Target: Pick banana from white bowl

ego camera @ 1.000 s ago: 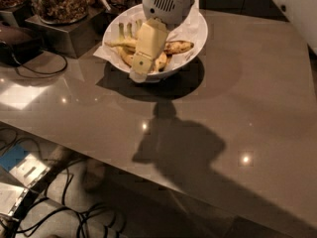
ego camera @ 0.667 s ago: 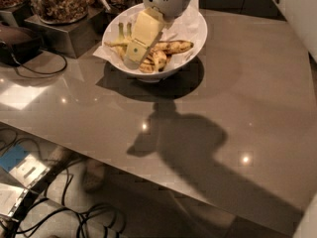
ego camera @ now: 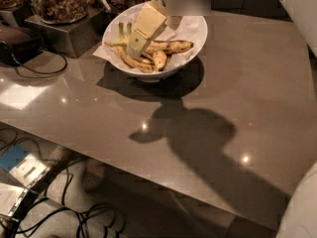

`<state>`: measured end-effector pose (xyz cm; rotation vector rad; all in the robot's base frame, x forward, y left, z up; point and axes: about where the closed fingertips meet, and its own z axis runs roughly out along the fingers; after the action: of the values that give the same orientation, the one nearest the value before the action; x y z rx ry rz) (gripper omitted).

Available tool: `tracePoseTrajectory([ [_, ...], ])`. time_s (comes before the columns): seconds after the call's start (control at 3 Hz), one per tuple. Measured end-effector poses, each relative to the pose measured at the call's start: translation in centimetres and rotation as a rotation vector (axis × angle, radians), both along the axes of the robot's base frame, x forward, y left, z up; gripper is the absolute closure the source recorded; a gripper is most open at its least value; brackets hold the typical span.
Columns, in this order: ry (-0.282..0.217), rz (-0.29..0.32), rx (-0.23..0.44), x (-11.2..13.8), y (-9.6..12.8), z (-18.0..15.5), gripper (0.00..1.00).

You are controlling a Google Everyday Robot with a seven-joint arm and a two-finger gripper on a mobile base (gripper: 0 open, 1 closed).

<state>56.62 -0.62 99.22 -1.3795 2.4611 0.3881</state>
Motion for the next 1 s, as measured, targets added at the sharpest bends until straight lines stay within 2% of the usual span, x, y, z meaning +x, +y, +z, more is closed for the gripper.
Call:
tracePoseTrajectory([
  [0.33,-0.007,-0.059,-0.039,0.6,0.0,-0.3,0.14],
  [1.0,-0.011,-0.154,-0.106,2.0,-0.5,-1.1,0.17],
])
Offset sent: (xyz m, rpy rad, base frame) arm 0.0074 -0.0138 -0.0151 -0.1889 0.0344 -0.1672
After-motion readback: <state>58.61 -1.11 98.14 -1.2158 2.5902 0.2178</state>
